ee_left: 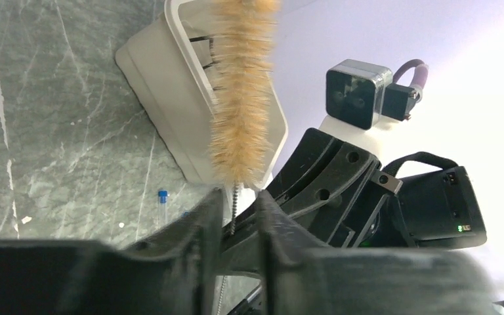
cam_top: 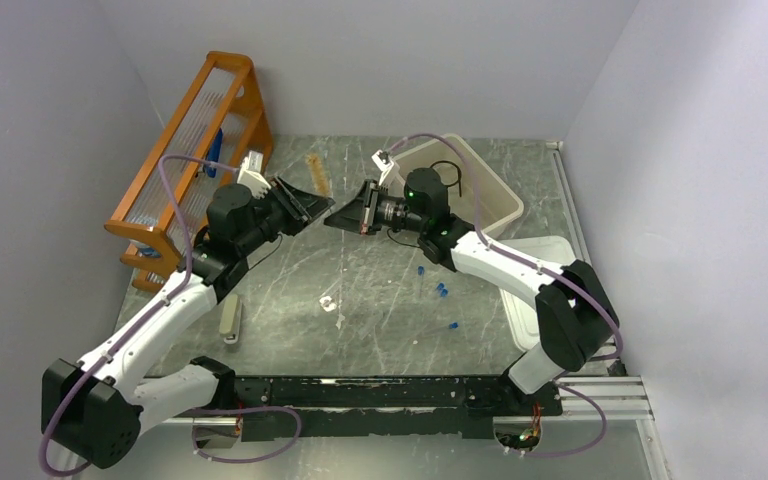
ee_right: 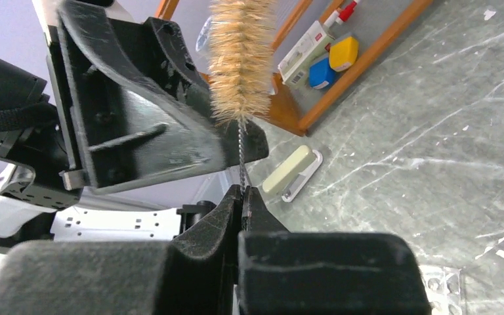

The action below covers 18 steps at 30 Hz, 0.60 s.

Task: Organize the chemistry lab equipment

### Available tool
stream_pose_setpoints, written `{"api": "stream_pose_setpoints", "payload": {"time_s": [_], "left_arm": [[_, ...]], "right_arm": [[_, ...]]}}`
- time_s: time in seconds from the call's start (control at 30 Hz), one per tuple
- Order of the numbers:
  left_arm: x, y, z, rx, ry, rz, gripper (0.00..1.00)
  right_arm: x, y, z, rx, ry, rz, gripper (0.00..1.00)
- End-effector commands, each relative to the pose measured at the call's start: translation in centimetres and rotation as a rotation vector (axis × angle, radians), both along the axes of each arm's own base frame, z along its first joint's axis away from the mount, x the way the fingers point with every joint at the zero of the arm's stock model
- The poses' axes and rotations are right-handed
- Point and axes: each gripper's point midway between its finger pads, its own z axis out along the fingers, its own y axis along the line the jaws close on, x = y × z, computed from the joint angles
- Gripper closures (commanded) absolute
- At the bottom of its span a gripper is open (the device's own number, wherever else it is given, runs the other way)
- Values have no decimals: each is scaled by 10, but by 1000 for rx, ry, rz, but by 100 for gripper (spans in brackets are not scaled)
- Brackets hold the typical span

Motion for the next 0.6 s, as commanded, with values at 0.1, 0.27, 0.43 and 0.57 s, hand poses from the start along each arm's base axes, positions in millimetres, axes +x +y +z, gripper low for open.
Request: {"api": "stream_pose_setpoints", "payload": {"time_s": [0.1,0.27,0.43,0.57], "left_arm": [[-7,0,28,52,-117,-35,37],[-8,9,30,180,-166,-39,23],[-7,20,31,323,-233,-32,24],[-3,35,27,460,-271,-7,25]], "right_arm": [[14,-20,19,-97,-182,-60,100],[41,-68,38,-181,-323,-150,100],[74,-138,52,-309,-406,-281,100],[90,-177,41,-460,-478,-346,100]]}}
